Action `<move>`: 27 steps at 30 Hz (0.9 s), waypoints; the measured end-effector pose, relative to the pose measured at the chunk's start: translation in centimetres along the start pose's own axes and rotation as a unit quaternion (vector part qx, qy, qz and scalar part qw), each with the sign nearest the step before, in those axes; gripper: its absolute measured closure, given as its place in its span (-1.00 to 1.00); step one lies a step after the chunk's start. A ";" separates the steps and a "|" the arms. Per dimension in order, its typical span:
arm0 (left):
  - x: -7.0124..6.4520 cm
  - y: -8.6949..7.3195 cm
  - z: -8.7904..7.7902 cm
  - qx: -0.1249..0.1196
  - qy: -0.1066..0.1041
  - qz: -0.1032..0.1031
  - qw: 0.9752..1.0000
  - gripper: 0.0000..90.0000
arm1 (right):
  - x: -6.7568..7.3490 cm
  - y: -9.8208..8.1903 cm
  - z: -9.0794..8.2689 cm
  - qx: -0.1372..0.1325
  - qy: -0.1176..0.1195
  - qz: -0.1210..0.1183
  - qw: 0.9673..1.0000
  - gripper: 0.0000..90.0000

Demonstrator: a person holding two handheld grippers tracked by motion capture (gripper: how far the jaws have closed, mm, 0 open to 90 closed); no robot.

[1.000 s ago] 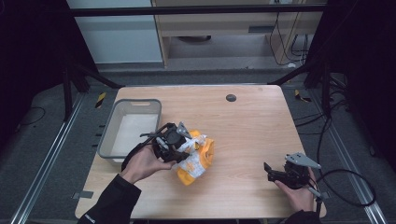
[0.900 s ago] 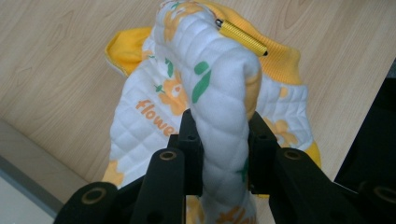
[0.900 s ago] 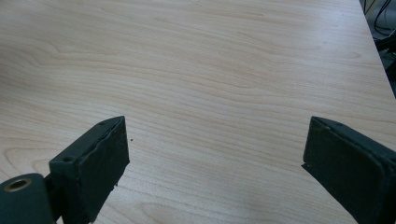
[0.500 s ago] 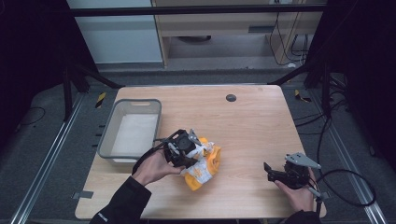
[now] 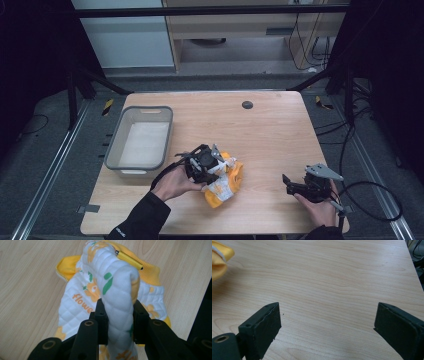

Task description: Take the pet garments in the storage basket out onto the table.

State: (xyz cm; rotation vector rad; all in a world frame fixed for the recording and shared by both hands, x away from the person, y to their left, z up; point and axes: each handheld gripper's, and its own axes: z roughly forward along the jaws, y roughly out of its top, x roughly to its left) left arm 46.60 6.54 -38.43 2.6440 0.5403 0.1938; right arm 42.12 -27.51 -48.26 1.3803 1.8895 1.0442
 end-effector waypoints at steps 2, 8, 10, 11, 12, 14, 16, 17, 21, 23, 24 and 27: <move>-0.1 0.1 0.4 0.003 0.001 0.005 1.000 0.58 | 0.0 0.0 0.0 0.000 0.000 0.001 1.000 -0.85; -0.4 0.1 1.4 0.009 -0.004 0.009 1.000 0.56 | 0.0 0.0 0.0 0.002 0.002 0.002 1.000 -0.85; -0.4 0.0 1.8 0.010 -0.006 0.008 1.000 0.55 | 0.0 0.0 0.0 0.002 0.003 0.002 1.000 -0.85; -0.5 -0.1 2.0 0.011 -0.007 0.006 1.000 0.54 | 0.0 0.0 0.0 0.002 0.003 0.002 1.000 -0.85; -0.4 -0.1 2.2 0.014 -0.007 0.010 1.000 0.54 | 0.0 0.0 0.0 0.002 0.003 0.002 1.000 -0.85; -0.5 -0.1 2.5 0.016 -0.008 0.010 1.000 0.53 | 0.0 0.0 0.1 0.003 0.002 -0.001 1.000 -0.85; -0.5 -0.2 2.8 0.015 -0.007 0.011 1.000 0.52 | 0.1 0.0 0.0 0.003 0.003 0.002 1.000 -0.85; -0.6 -0.2 2.9 0.013 -0.008 0.008 1.000 0.51 | 0.0 0.0 0.1 0.002 0.002 -0.002 1.000 -0.85; -0.6 -0.4 3.3 0.011 -0.005 0.009 1.000 0.40 | 0.1 0.0 0.0 0.003 0.004 0.002 1.000 -0.85; -0.6 -0.4 3.4 0.010 -0.005 0.012 1.000 0.35 | 0.1 0.0 0.0 0.003 0.003 0.002 1.000 -0.85; -0.6 -0.5 3.6 0.011 -0.003 0.012 1.000 0.24 | 0.1 0.0 0.0 0.003 0.004 0.003 1.000 -0.85; -0.7 -0.6 3.9 0.010 -0.002 0.014 1.000 0.15 | 0.1 0.0 0.0 0.003 0.003 0.000 1.000 -0.85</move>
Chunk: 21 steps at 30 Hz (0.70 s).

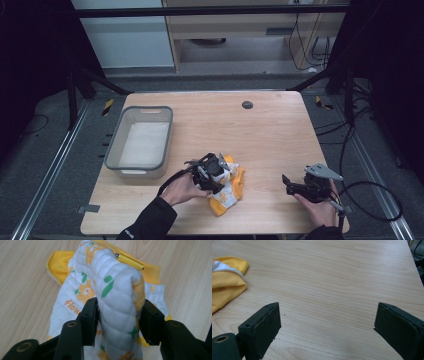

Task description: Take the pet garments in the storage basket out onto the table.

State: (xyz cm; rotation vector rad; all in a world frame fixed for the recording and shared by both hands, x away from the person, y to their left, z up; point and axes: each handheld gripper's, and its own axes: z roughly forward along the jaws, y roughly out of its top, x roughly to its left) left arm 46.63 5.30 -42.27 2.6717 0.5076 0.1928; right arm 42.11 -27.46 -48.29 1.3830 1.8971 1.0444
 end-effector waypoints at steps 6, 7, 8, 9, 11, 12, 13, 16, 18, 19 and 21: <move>0.1 -0.2 0.3 -0.005 0.002 0.000 1.000 -0.09 | 0.0 0.0 0.0 0.000 0.000 0.001 1.000 -0.85; 0.1 -0.3 0.4 -0.006 0.001 -0.001 1.000 -0.14 | 0.0 0.0 0.0 0.000 0.000 0.001 1.000 -0.85; 0.1 -0.3 0.5 -0.006 -0.001 -0.003 1.000 -0.21 | 0.0 0.0 0.0 0.000 -0.001 0.001 1.000 -0.85; 0.1 -0.4 0.6 -0.008 -0.002 -0.005 1.000 -0.21 | 0.0 0.0 0.0 0.000 -0.001 0.001 1.000 -0.85; 0.0 -0.6 0.7 -0.011 -0.003 -0.005 1.000 -0.28 | 0.0 0.0 0.0 0.001 0.000 0.003 1.000 -0.85; 0.0 -0.8 0.7 -0.018 -0.005 -0.008 1.000 -0.31 | 0.0 0.0 0.0 0.001 0.000 0.002 1.000 -0.85; 0.0 -0.8 0.7 -0.018 -0.005 -0.008 1.000 -0.34 | 0.0 0.0 0.0 0.001 0.000 0.002 1.000 -0.85; 0.1 -1.1 0.6 -0.033 -0.002 -0.014 0.999 -0.42 | -0.1 0.0 0.1 0.000 -0.002 -0.001 1.000 -0.85; 0.1 -1.2 0.5 -0.036 -0.002 -0.014 0.999 -0.42 | -0.1 0.0 0.1 0.000 -0.002 -0.001 1.000 -0.85; 0.1 -1.3 0.4 -0.040 -0.002 -0.015 0.999 -0.43 | -0.1 0.0 0.0 0.000 -0.002 -0.001 1.000 -0.85; 0.1 -1.4 0.2 -0.050 -0.001 -0.019 0.999 -0.44 | -0.1 0.0 0.0 0.000 -0.002 -0.001 1.000 -0.85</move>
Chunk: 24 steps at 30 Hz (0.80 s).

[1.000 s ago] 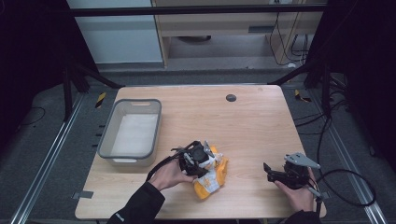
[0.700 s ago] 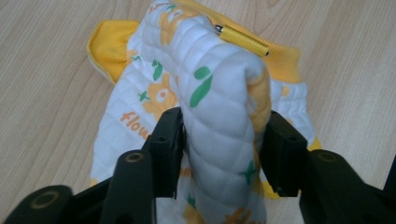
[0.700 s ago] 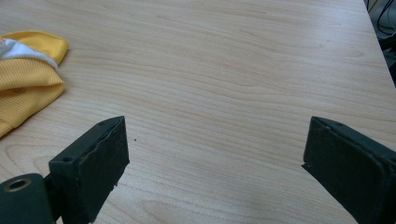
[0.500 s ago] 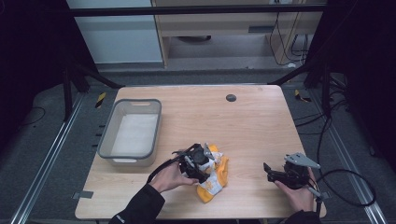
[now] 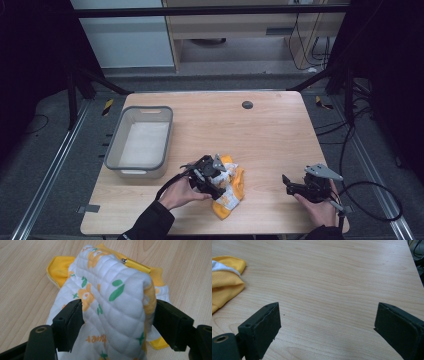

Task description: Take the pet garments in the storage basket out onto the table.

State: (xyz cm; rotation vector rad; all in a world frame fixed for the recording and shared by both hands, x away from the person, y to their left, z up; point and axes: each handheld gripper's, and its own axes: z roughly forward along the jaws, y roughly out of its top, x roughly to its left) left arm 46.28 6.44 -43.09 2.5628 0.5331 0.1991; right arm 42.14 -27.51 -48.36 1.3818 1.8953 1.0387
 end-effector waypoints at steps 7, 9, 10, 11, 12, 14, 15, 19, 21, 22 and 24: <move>-0.2 -0.4 -0.9 -0.031 -0.002 -0.012 0.999 -0.46 | 0.0 0.0 0.0 0.000 -0.001 0.001 1.000 -0.85; -0.2 -0.5 -1.0 -0.037 -0.002 -0.014 0.999 -0.47 | 0.0 0.0 0.0 0.000 -0.001 0.001 1.000 -0.85; -0.2 -0.6 -1.1 -0.041 -0.002 -0.016 0.999 -0.46 | 0.0 0.0 0.0 0.000 0.000 0.000 1.000 -0.85; -0.2 -0.6 -1.2 -0.045 0.001 -0.018 0.999 -0.46 | 0.0 0.0 0.0 0.000 -0.001 0.000 1.000 -0.85; -0.3 -0.7 -1.3 -0.051 0.002 -0.020 0.998 -0.46 | 0.0 0.0 0.0 0.000 -0.001 0.000 1.000 -0.85; -0.4 -0.9 -1.6 -0.060 0.006 -0.022 0.998 -0.46 | 0.0 0.0 0.0 0.000 -0.001 0.000 1.000 -0.85; -0.4 -1.0 -1.8 -0.068 0.009 -0.023 0.997 -0.46 | 0.0 0.0 0.0 0.000 -0.001 0.000 1.000 -0.85; -0.4 -1.6 -2.7 -0.095 0.012 -0.033 0.995 -0.46 | 0.0 0.0 0.0 0.001 0.000 0.002 1.000 -0.85; -0.5 -2.0 -3.1 -0.104 0.019 -0.034 0.994 -0.46 | 0.0 0.0 0.0 0.000 0.000 0.001 1.000 -0.85; -0.5 -2.2 -3.2 -0.109 0.021 -0.036 0.993 -0.46 | 0.0 0.0 0.0 0.000 -0.001 0.001 1.000 -0.85; -0.4 -2.7 -3.6 -0.120 0.027 -0.043 0.991 -0.46 | 0.0 0.0 0.0 0.000 0.000 0.001 1.000 -0.85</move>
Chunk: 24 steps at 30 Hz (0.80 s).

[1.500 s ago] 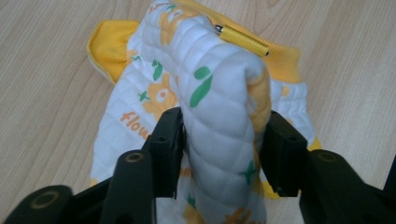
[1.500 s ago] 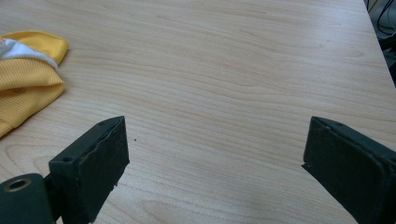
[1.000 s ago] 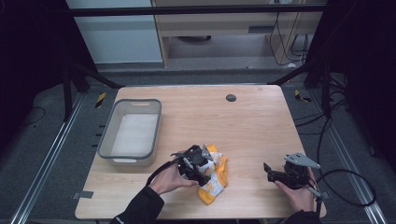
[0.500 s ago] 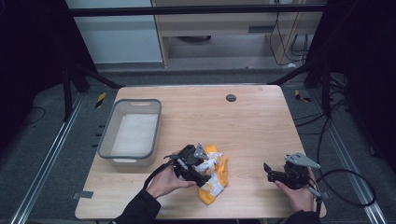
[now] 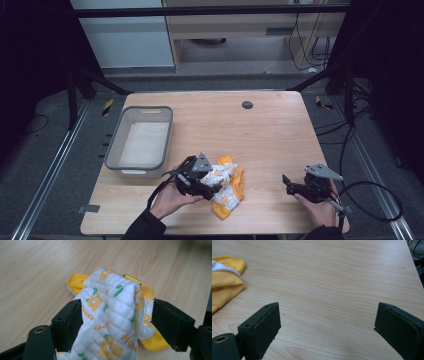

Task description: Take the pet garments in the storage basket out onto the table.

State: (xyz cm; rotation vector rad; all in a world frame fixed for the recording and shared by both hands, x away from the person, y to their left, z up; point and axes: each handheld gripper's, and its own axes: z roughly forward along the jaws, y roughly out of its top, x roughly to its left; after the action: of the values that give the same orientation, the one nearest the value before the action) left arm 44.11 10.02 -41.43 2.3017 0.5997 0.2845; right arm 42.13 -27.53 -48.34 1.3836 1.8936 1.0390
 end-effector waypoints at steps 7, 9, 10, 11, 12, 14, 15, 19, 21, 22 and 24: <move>0.4 -2.1 -1.4 -0.031 0.021 -0.027 0.999 -0.45 | 0.0 0.0 0.0 0.001 0.000 -0.001 1.000 -0.85; 0.6 -2.8 -1.7 -0.036 0.027 -0.038 0.998 -0.44 | 0.0 -0.1 0.0 0.001 0.000 0.000 1.000 -0.86; 0.7 -3.0 -1.9 -0.037 0.028 -0.040 0.998 -0.43 | 0.0 -0.1 0.0 0.002 0.000 -0.001 1.000 -0.86; 0.7 -3.4 -2.0 -0.039 0.029 -0.042 0.998 -0.43 | 0.0 -0.1 0.0 0.002 0.000 -0.001 1.000 -0.86; 0.8 -3.7 -2.1 -0.042 0.033 -0.045 0.998 -0.42 | 0.0 -0.1 0.0 0.002 0.000 0.000 1.000 -0.86; 0.9 -4.4 -2.4 -0.045 0.036 -0.050 0.997 -0.38 | 0.0 -0.1 0.0 0.002 0.000 0.000 1.000 -0.86; 0.9 -4.8 -2.6 -0.048 0.039 -0.056 0.997 -0.36 | 0.0 -0.1 0.0 0.002 0.000 0.000 1.000 -0.86; 1.0 -6.0 -3.1 -0.053 0.048 -0.067 0.995 -0.30 | 0.1 -0.1 0.0 0.004 0.001 -0.001 1.000 -0.86; 1.0 -6.6 -3.4 -0.056 0.053 -0.073 0.994 -0.29 | 0.1 -0.2 0.0 0.003 0.000 -0.004 1.000 -0.86; 1.0 -7.0 -3.6 -0.061 0.059 -0.075 0.994 -0.29 | 0.1 -0.2 0.0 0.003 0.000 -0.004 1.000 -0.86; 1.0 -7.7 -3.9 -0.064 0.064 -0.081 0.993 -0.28 | 0.1 -0.2 0.0 0.004 0.000 -0.004 1.000 -0.86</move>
State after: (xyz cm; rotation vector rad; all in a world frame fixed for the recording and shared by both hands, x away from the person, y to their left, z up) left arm 40.90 17.68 -44.07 2.1101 0.8056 0.3839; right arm 42.01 -27.46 -48.52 1.3779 1.9038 1.0297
